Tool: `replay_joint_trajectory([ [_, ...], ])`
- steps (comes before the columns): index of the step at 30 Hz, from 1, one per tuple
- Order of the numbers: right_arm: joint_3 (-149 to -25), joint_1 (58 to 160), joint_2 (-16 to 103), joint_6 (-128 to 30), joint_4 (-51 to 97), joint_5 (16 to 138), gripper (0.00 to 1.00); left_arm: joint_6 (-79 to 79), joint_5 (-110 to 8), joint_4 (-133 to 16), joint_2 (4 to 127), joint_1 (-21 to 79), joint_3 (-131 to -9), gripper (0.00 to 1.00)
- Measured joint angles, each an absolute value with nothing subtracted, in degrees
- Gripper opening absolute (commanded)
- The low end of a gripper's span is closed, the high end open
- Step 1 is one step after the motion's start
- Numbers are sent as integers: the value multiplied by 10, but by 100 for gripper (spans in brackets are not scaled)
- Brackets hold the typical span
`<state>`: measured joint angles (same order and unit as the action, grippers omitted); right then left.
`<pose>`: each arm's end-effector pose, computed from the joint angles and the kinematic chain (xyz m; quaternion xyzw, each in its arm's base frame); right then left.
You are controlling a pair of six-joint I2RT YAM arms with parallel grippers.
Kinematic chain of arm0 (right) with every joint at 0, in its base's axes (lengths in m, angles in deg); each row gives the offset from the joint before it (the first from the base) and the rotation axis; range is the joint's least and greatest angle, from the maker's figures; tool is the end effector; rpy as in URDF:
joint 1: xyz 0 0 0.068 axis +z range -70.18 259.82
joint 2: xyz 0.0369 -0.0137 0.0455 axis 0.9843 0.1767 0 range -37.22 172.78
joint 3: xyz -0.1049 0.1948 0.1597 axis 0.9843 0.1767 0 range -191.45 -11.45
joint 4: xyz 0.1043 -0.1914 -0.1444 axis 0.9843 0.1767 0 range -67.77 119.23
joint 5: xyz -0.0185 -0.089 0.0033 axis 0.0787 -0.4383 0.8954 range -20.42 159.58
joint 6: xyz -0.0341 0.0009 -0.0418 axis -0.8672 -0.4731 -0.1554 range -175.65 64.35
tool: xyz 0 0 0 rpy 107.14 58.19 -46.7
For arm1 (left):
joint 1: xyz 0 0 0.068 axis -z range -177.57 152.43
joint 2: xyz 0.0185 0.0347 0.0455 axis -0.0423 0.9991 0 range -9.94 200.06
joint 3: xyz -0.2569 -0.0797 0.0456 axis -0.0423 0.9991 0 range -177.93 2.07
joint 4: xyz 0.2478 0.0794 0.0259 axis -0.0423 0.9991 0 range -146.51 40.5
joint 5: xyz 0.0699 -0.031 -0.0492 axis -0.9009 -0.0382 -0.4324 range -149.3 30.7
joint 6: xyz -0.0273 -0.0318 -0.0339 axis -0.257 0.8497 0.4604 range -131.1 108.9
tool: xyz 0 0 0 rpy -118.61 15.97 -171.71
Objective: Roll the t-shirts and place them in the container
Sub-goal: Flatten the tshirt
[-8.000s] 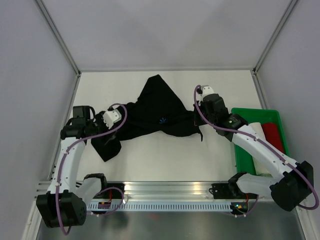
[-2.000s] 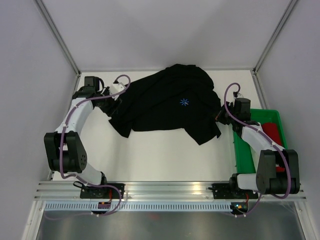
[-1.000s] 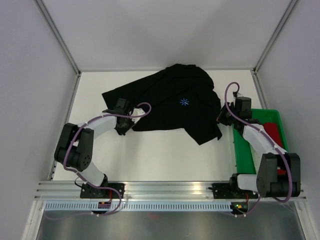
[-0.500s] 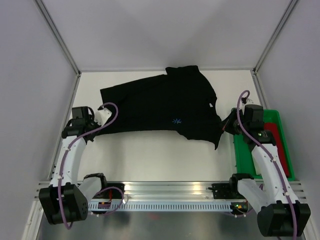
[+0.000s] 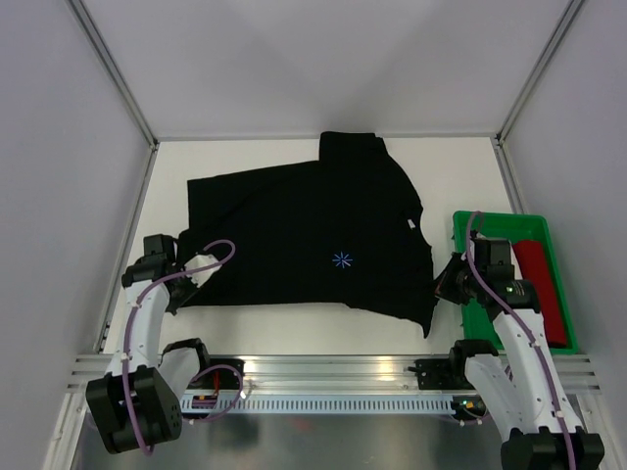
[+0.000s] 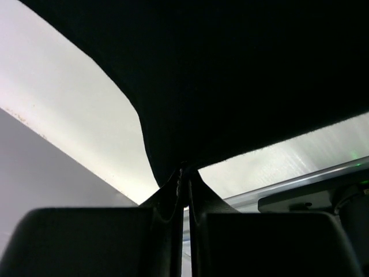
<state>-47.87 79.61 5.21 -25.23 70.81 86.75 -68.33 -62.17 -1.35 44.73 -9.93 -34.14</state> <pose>0.1377 0.0100 0.2375 0.2050 0.9205 0.2156 0.2533 0.1458 0.0338 0.2031 0.3744 0.9159 0.1016 0.1027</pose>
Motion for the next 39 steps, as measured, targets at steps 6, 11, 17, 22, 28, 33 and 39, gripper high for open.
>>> replay_joint_trajectory([
  [6,-464,812,15,-254,748,869,0,-689,-618,-6,448,-105,-358,2],
  [11,-448,812,11,-252,757,862,0,-694,-606,3,448,-106,-346,2],
  [17,-417,813,22,-245,732,857,0,-708,-606,0,448,-106,-298,2],
  [22,-400,815,23,-241,732,845,21,-719,-611,0,448,-106,-288,39],
  [28,-404,815,15,-231,723,823,50,-727,-615,29,453,-107,-306,78],
  [33,-462,817,43,-214,681,804,49,-671,-539,59,484,-107,-441,57],
  [39,-643,847,245,-223,535,779,0,-496,-489,-68,634,-107,-593,31],
])
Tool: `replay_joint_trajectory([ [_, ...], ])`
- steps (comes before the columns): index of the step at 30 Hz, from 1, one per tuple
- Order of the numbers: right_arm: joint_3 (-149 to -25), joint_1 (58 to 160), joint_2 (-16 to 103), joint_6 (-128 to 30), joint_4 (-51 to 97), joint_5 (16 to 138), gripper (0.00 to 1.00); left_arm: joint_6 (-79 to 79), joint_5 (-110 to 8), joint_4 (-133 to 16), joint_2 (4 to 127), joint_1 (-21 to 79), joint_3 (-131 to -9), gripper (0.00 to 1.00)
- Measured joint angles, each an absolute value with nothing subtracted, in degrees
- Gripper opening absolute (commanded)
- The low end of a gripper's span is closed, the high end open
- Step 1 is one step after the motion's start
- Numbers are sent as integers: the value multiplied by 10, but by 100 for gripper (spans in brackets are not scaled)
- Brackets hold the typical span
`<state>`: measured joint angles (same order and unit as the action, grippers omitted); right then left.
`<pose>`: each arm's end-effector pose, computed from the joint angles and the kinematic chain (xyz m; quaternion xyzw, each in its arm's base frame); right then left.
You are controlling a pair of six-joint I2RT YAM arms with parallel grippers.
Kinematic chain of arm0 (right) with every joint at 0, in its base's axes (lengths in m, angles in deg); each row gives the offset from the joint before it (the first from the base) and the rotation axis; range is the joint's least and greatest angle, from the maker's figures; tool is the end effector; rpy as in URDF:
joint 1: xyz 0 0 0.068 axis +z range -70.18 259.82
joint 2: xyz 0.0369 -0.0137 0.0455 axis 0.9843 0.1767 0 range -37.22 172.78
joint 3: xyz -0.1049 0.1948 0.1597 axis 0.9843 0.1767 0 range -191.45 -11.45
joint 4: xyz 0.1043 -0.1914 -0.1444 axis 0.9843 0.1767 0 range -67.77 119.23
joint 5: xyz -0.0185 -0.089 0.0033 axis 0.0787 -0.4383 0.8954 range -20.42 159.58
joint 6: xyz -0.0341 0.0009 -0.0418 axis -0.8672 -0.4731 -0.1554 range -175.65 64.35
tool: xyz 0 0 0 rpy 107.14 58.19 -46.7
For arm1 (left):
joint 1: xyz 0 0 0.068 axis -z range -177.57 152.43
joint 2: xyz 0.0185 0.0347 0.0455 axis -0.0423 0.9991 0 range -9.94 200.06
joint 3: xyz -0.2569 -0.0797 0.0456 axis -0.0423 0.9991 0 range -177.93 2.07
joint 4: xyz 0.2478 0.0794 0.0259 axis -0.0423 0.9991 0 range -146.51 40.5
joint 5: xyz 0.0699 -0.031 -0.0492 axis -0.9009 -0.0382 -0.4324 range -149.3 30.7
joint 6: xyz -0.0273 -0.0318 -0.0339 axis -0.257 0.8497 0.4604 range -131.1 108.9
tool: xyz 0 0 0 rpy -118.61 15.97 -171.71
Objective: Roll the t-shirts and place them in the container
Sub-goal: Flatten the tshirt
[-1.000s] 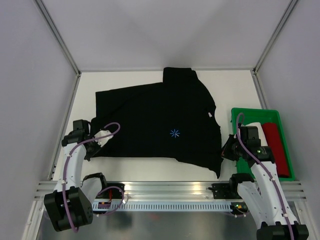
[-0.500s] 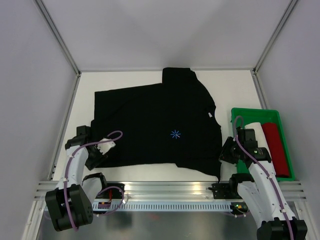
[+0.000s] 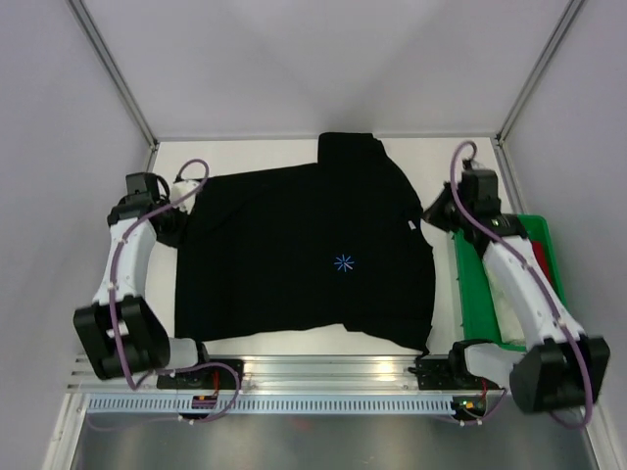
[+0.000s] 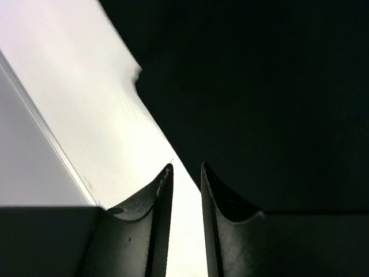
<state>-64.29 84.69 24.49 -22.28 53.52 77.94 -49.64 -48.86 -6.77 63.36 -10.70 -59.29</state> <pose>0.2284 0.0246 0.2969 0.1928 0.8842 0.2001 0.3754 0.2430 0.0501 0.2785 0.2342 0.9371 0.0268 0.2577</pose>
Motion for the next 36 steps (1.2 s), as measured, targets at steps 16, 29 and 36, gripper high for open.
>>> replay_joint_trajectory([
  [16,-1268,895,942,-326,460,720,0,-364,-612,-273,1115,-37,-961,31],
  [29,-1291,896,1022,-347,516,652,0,-430,-714,-303,1268,-10,-1079,25],
  [36,-1275,893,1022,-346,509,637,0,-446,-760,-308,1331,-10,-1172,25],
])
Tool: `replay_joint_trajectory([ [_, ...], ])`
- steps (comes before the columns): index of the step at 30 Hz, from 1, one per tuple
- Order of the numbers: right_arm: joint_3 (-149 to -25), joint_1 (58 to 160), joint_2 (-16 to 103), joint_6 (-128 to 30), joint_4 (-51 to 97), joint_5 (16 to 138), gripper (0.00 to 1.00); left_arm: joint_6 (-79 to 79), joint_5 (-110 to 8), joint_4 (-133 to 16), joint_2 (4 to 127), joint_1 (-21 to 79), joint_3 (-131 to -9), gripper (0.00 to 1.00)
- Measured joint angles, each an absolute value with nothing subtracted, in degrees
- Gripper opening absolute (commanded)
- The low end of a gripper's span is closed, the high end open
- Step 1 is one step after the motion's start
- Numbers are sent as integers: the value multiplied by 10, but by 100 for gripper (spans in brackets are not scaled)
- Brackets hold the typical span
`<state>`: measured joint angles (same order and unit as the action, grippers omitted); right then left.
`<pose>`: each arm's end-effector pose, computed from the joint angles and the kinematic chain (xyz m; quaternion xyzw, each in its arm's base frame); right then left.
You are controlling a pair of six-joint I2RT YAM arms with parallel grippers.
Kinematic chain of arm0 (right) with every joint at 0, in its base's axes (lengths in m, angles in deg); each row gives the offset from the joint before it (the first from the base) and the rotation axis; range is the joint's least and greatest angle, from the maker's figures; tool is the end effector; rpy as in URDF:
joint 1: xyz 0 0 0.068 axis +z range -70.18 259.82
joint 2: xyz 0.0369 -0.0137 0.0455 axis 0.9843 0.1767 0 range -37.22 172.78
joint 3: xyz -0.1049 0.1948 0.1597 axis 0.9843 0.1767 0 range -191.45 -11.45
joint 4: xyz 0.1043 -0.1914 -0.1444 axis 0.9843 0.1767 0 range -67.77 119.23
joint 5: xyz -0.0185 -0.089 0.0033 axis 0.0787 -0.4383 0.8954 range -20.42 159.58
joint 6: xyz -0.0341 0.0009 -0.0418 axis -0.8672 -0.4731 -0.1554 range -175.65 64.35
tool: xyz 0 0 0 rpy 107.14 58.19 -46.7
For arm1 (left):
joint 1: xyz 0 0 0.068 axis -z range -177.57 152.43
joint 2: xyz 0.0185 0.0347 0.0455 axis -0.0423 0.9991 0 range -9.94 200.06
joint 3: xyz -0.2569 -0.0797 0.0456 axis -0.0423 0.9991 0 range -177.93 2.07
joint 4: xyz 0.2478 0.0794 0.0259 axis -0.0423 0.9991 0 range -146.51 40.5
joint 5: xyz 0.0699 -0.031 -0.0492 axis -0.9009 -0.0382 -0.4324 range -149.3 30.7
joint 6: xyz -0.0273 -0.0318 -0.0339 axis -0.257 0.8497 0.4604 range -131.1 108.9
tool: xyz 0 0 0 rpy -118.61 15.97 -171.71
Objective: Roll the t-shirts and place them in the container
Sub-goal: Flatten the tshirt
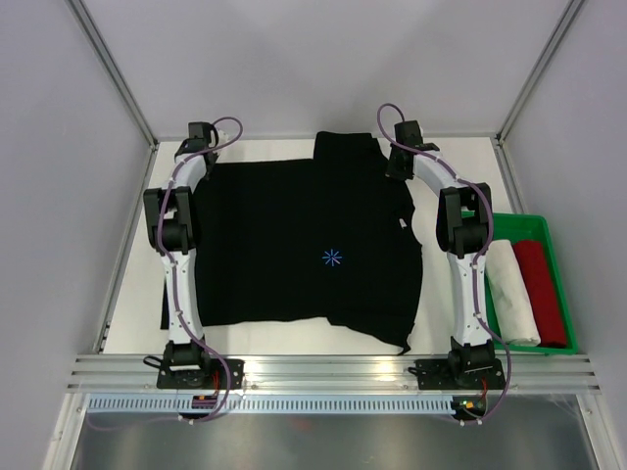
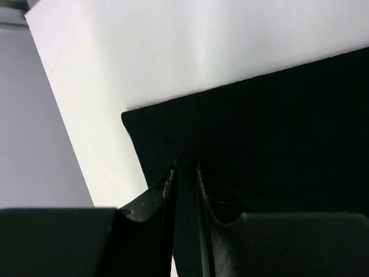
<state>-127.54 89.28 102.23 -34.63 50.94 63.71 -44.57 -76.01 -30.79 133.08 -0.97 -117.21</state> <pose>0.5299 0.0845 0.1567 0.1116 0.9380 0.0386 0.3259 0.5480 0.0428 0.1465 0.1922 0.9094 0.2377 0.2820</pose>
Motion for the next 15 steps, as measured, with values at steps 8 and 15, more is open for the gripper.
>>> replay_joint_trajectory([
  [8,-1273,886,1022,-338,499,640,0,-450,-761,-313,1354,-8,-1208,29],
  [15,-1260,884,1004,-367,508,631,16,-435,-727,-310,1332,-7,-1199,56],
])
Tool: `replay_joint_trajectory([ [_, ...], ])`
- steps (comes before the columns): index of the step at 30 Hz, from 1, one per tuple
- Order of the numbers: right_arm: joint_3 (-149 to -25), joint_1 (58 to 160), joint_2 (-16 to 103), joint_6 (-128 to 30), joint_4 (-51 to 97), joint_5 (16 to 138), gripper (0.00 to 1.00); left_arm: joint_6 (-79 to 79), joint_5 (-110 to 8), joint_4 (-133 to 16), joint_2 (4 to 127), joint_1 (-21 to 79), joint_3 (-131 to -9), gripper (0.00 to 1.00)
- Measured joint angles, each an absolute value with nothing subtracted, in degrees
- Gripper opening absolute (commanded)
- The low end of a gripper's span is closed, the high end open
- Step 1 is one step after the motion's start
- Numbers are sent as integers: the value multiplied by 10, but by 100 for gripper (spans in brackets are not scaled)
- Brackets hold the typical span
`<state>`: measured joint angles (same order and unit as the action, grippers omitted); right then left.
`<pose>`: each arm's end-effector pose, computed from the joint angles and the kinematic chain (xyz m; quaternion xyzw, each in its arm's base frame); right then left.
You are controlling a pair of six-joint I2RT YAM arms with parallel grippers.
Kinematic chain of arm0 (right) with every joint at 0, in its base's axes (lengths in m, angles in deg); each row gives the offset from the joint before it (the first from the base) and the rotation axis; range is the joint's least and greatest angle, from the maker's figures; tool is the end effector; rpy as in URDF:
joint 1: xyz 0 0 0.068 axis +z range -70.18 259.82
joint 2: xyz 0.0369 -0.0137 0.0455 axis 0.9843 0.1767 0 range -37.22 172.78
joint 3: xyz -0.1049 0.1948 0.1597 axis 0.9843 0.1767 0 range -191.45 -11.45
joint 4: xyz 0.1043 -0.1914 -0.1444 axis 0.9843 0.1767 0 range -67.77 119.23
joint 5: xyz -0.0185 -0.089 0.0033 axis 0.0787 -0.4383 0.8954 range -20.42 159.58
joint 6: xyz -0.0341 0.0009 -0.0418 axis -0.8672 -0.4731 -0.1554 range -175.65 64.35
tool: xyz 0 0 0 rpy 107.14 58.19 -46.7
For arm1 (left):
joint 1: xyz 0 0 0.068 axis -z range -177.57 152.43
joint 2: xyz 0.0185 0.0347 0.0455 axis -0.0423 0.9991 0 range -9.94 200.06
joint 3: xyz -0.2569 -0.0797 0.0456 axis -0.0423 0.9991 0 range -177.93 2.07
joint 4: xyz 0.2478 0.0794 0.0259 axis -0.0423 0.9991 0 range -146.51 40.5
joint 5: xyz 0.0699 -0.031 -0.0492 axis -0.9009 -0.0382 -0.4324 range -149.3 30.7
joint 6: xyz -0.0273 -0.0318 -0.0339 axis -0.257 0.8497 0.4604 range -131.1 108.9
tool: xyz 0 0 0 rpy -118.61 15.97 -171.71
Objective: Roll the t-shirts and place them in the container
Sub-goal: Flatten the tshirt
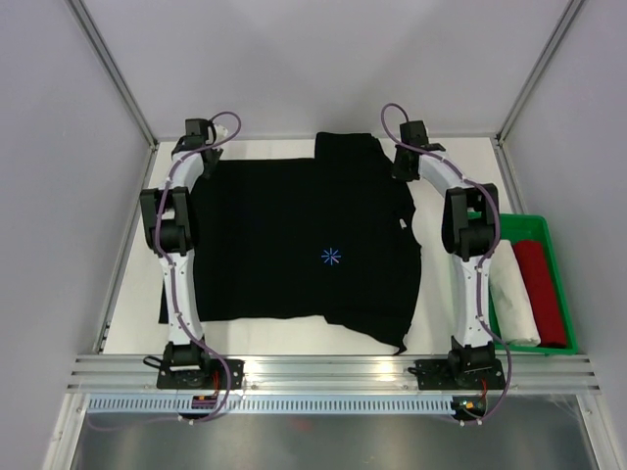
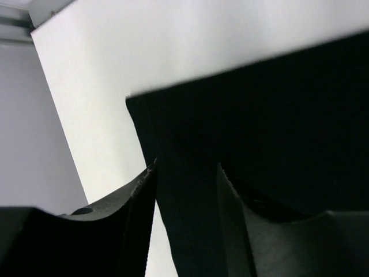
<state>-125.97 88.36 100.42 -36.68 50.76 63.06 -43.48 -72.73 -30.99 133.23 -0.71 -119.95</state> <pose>0.5266 0.0749 0.1645 0.1043 0.9374 0.0258 0.3313 0.5547 0.0387 0.1603 0.1913 0.9040 0.2153 0.3160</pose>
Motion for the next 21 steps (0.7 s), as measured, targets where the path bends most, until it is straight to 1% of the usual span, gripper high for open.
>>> replay_joint_trajectory([
  [1,-1238,886,983,-373,509,626,28,-430,-719,-305,1313,-7,-1180,61],
  [2,-1201,889,950,-378,507,619,34,-426,-710,-300,1293,-7,-1159,70],
  [4,-1125,897,867,-385,517,610,48,-422,-688,-280,1224,-4,-1097,77],
  [7,-1014,909,718,-393,517,599,54,-423,-656,-263,1079,6,-984,79],
  [9,-947,914,609,-392,517,600,54,-428,-643,-252,957,14,-899,80],
  [12,-878,915,500,-380,517,609,55,-440,-637,-239,810,23,-801,79],
  [16,-758,922,405,-359,533,632,55,-464,-641,-208,687,20,-654,79],
  [21,-634,952,326,-329,589,664,54,-507,-674,-134,605,18,-467,79],
])
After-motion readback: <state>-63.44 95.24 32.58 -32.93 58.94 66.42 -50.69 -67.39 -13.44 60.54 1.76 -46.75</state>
